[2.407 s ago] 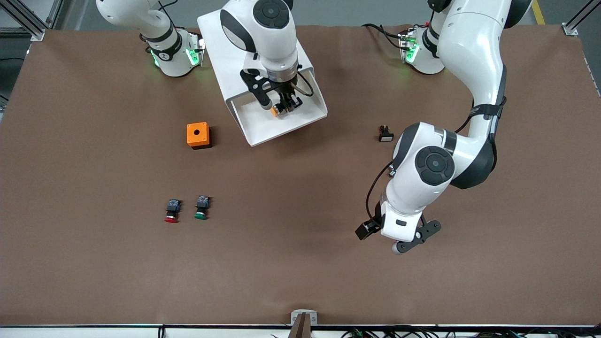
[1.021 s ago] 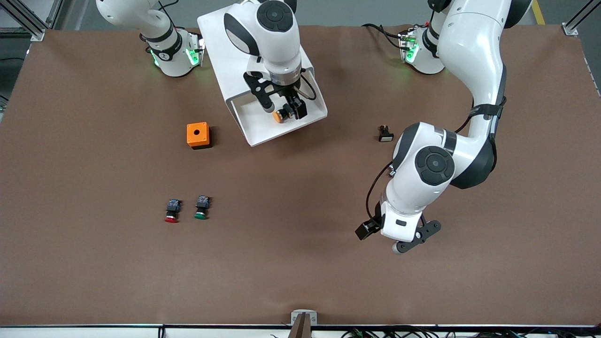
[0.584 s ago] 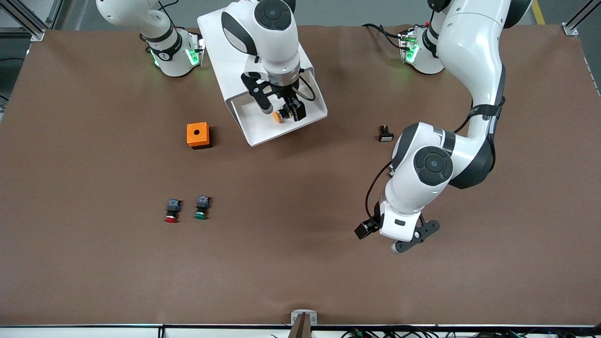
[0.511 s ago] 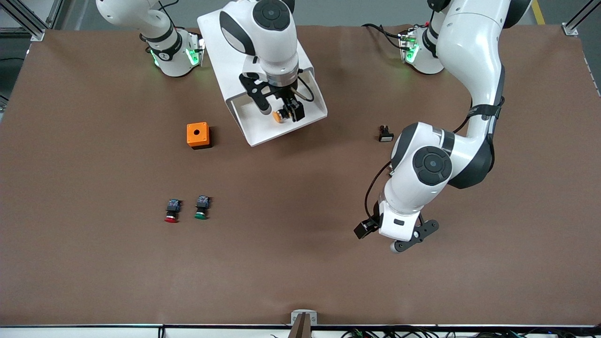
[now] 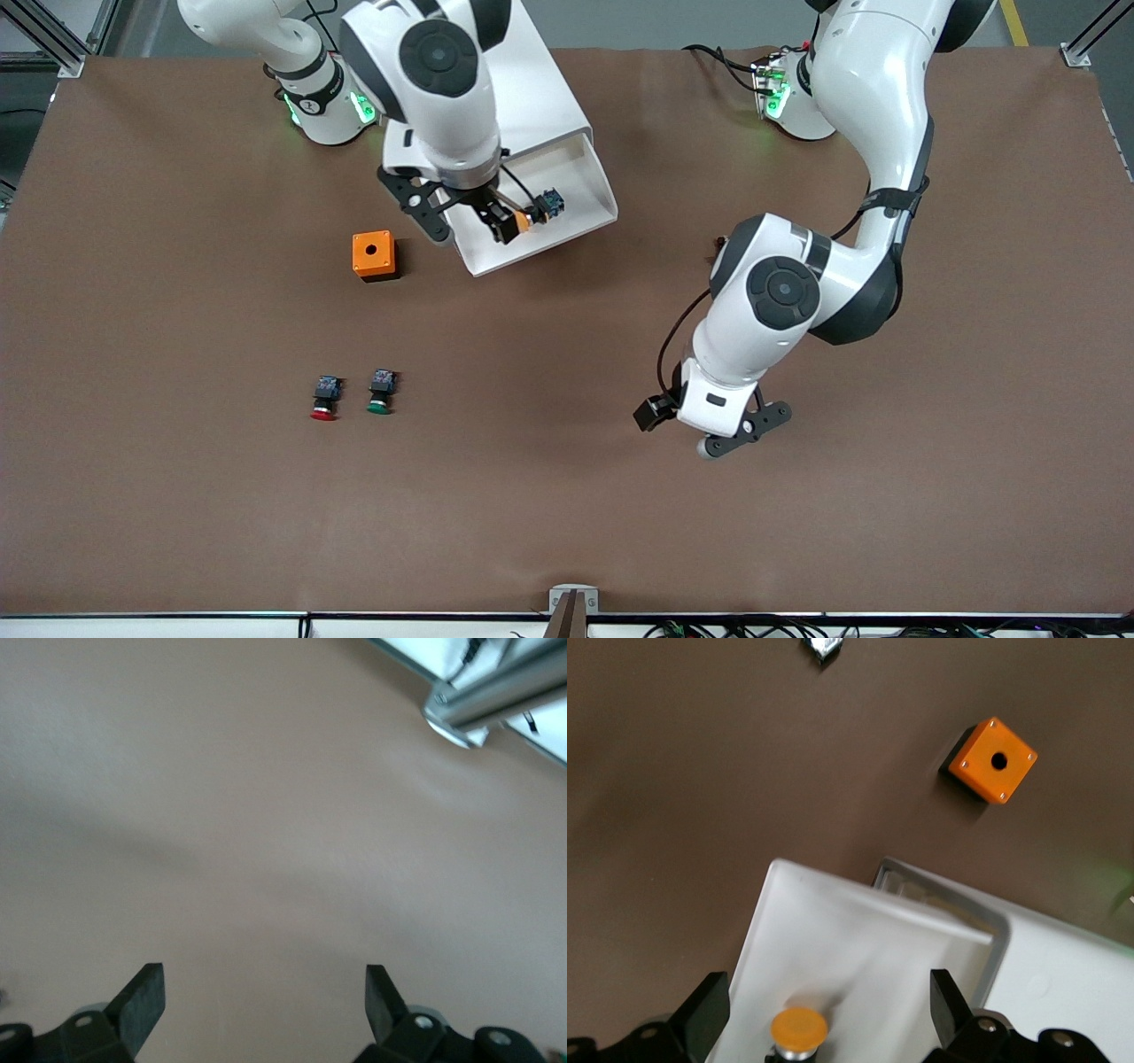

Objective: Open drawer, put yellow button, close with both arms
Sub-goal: 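Raise the right gripper from the drawer while the left gripper reaches the drawer, then push the drawer shut with the left gripper while the right gripper withdraws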

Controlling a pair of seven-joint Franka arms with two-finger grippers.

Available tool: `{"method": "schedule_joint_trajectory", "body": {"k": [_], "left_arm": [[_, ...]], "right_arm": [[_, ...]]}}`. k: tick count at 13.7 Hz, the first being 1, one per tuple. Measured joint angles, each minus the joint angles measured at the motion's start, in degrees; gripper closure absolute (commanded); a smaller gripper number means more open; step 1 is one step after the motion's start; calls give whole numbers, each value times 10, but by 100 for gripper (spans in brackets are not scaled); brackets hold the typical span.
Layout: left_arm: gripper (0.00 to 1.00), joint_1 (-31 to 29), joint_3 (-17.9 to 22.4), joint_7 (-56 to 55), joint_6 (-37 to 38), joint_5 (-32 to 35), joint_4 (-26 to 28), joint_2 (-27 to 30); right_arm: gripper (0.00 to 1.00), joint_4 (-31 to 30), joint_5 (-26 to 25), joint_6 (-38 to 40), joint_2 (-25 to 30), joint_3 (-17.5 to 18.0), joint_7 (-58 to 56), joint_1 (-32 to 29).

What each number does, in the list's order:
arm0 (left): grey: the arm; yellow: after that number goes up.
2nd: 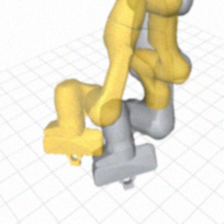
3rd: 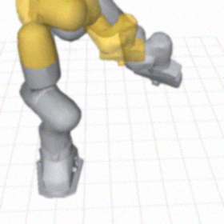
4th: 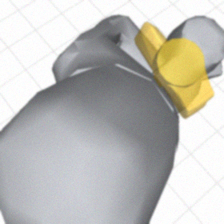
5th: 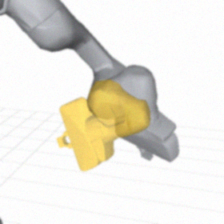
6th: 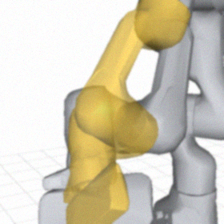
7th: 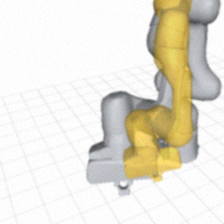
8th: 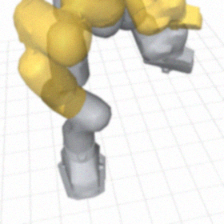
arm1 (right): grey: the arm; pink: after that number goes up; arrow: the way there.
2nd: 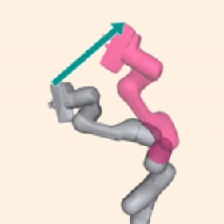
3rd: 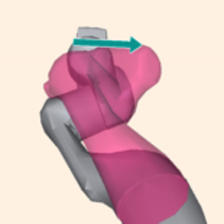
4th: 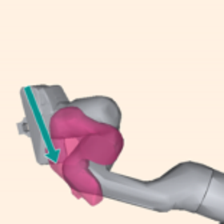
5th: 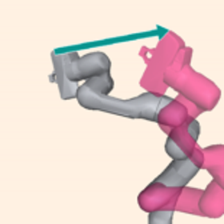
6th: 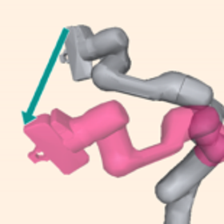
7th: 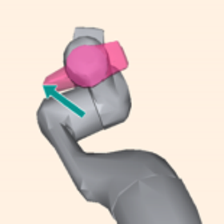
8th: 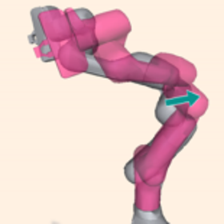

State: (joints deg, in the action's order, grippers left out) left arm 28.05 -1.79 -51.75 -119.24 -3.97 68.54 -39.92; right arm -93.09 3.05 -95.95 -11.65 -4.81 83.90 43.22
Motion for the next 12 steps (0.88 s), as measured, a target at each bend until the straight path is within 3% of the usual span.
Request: {"method": "schedule_joint_trajectory", "body": {"k": [5,12], "left_arm": [[1,69,-1,-72,74,10,10,8],[1,163,-1,-154,98,15,10,8]], "right_arm": [[0,6,0,71,40,-2,-159,-92],[0,9,-2,137,79,-4,-400,-239]]}}
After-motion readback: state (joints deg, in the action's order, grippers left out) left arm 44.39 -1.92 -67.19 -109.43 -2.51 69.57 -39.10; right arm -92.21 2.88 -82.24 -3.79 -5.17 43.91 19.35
